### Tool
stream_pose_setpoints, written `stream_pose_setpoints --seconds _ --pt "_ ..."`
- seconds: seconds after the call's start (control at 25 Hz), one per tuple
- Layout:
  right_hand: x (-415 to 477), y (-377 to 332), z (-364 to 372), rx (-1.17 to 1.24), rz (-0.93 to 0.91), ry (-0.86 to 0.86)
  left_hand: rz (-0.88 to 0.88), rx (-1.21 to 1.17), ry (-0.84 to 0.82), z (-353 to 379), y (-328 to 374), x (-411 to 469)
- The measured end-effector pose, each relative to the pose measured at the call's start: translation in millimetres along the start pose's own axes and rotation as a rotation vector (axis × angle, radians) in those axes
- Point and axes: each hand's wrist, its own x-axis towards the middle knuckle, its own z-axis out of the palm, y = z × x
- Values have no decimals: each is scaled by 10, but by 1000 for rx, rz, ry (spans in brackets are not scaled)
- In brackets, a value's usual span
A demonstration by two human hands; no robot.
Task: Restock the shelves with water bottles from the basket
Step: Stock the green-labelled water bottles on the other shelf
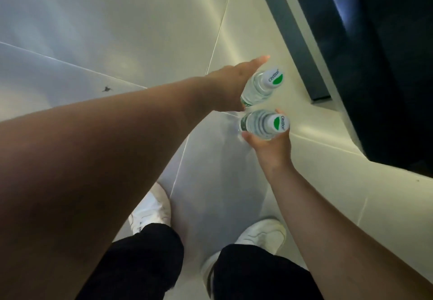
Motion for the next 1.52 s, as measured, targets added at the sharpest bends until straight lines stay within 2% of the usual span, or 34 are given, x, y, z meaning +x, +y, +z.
stream_pose_setpoints --seconds 0.08,0.16,0.32,0.48,0.64,0.76,0.92,1.08,1.2,1.32,1.52 --pt "122 -13 14 -10 -58 25 66 -3 0 44 -37 172" --pt "165 -21 -66 -14 -95 36 49 -44 31 48 -49 176" --pt "-134 -181 -356 71 -61 -3 -93 -203 80 -79 1 -343" --pt "-898 -637 -646 137 -33 -179 -253 -528 75 -395 345 -1300" --pt "-1943 -1286 -1020 193 21 -355 -378 -847 111 -866 1041 -2419" --pt "-2868 -1919 -1419 341 96 -394 -441 -994 164 -1383 1694 -3268" --pt "-3924 -2781 -1952 496 107 -417 -472 -1111 249 -2182 2569 -4146" --pt "-4650 -3380 -2600 629 84 -433 -439 -1151 292 -2839 3378 -4657" --pt "-5098 -3622 -3051 760 13 -367 -356 -1106 190 -3235 3957 -4851" --pt "-5451 -3593 -3332 947 -20 -286 -216 -937 5 -3447 4401 -4944" --pt "-6054 -3231 -3782 1125 23 -14 -46 -711 -298 -3390 5146 -4851"
